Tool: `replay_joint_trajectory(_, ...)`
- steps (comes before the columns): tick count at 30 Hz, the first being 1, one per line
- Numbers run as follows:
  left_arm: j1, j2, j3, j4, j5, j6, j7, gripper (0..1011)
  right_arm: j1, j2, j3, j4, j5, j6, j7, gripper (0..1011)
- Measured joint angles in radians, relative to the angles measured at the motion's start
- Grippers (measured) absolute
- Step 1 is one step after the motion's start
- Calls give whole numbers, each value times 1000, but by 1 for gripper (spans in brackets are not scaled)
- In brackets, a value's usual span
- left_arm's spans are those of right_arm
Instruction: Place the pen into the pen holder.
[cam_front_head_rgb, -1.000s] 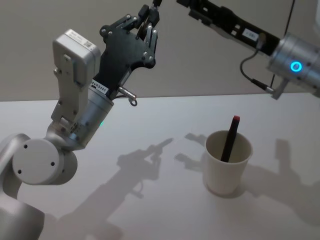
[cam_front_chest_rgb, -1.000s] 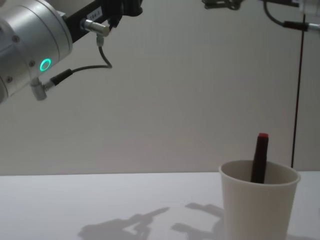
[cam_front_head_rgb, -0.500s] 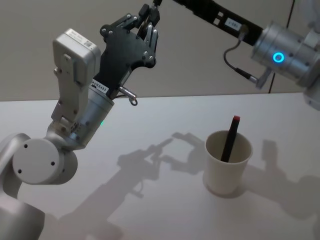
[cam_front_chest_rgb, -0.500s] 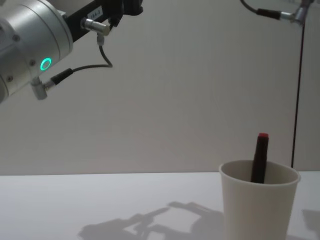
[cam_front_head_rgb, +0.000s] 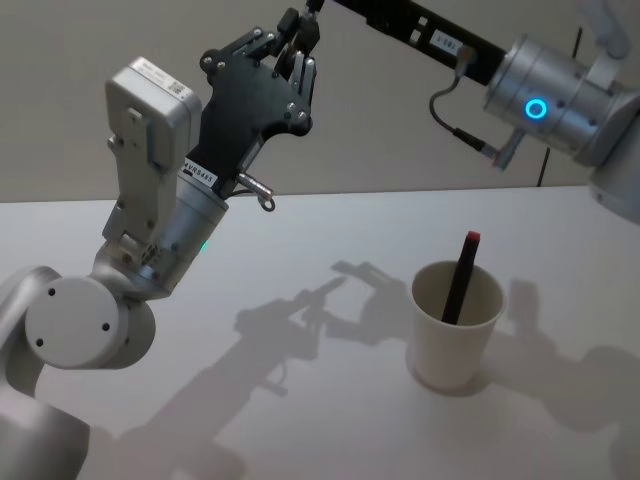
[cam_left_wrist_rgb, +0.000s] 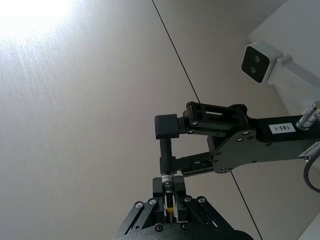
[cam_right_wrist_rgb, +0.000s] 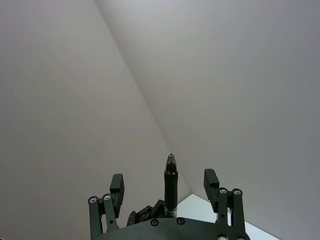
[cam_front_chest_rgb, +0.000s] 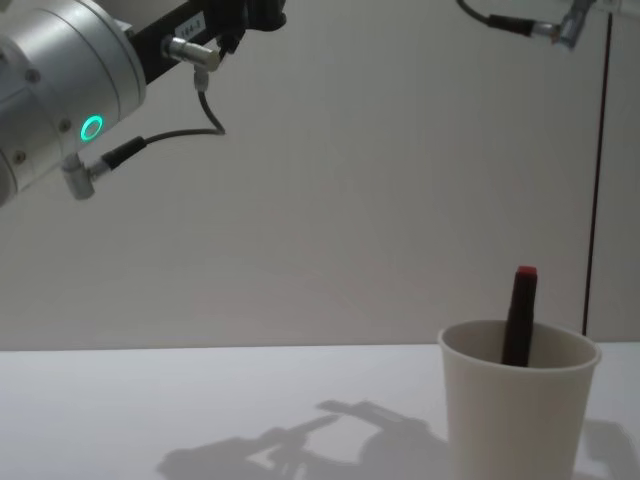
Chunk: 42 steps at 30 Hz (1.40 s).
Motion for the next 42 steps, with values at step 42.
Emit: replay_joint_trajectory(42, 0, 0, 0, 0, 0, 0, 0, 132, 9, -8, -28, 15, -27, -34, -14, 753)
